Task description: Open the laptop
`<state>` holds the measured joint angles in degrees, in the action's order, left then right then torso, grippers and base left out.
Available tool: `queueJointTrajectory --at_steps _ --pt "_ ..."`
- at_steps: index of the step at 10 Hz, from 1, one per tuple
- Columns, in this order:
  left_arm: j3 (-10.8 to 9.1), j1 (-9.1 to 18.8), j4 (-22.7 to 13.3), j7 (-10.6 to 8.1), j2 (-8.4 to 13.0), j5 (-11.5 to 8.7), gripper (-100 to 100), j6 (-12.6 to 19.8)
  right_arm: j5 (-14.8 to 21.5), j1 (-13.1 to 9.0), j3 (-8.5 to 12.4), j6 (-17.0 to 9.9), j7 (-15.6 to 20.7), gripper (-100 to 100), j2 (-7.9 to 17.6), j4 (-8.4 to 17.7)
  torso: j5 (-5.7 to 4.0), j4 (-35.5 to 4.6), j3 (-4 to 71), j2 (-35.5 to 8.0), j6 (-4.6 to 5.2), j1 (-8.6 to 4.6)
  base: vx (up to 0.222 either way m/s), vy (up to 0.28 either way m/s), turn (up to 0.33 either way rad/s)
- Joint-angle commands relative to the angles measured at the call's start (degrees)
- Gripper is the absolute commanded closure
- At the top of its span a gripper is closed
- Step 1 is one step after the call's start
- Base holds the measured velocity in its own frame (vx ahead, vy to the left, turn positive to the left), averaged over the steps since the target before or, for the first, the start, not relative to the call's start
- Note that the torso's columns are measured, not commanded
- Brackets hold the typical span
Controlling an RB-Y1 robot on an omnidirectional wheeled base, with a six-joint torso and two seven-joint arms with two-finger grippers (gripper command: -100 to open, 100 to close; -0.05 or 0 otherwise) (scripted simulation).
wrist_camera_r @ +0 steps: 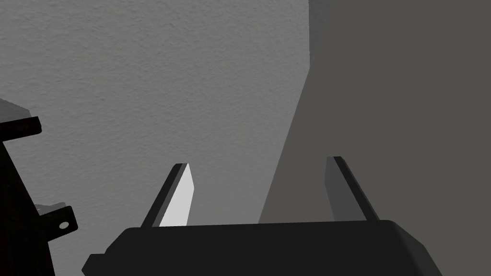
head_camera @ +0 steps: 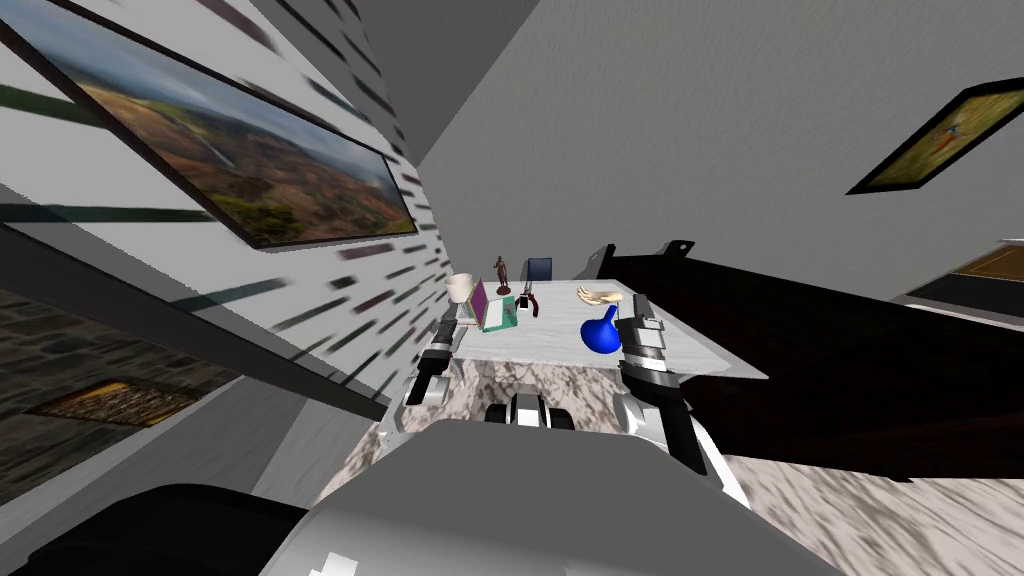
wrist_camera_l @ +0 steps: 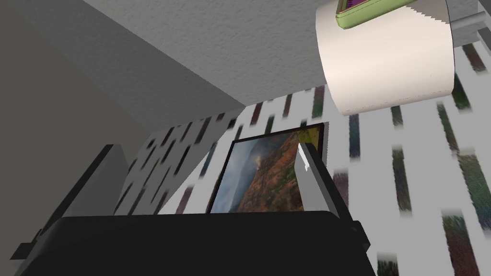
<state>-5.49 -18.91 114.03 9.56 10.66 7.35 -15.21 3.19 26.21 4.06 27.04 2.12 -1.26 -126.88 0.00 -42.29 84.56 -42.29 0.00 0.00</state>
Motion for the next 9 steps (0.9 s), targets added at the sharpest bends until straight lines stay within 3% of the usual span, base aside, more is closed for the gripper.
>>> queueJointTrajectory --at_steps 1,9 --pt "-0.61 1.42 -1.89 0.43 0.70 1.08 -100 3.72 0.00 0.00 0.00 0.00 0.00 0 0.00 0.00 0.00 0.00 0.00 0.00 0.00 0.00 0.030 0.020 -0.106" --pt "-2.45 5.65 -7.92 1.58 3.71 4.07 -100 13.48 0.00 0.00 0.00 0.00 0.00 0 0.00 0.00 0.00 0.00 0.00 0.00 0.00 -0.01 0.026 0.020 -0.108"
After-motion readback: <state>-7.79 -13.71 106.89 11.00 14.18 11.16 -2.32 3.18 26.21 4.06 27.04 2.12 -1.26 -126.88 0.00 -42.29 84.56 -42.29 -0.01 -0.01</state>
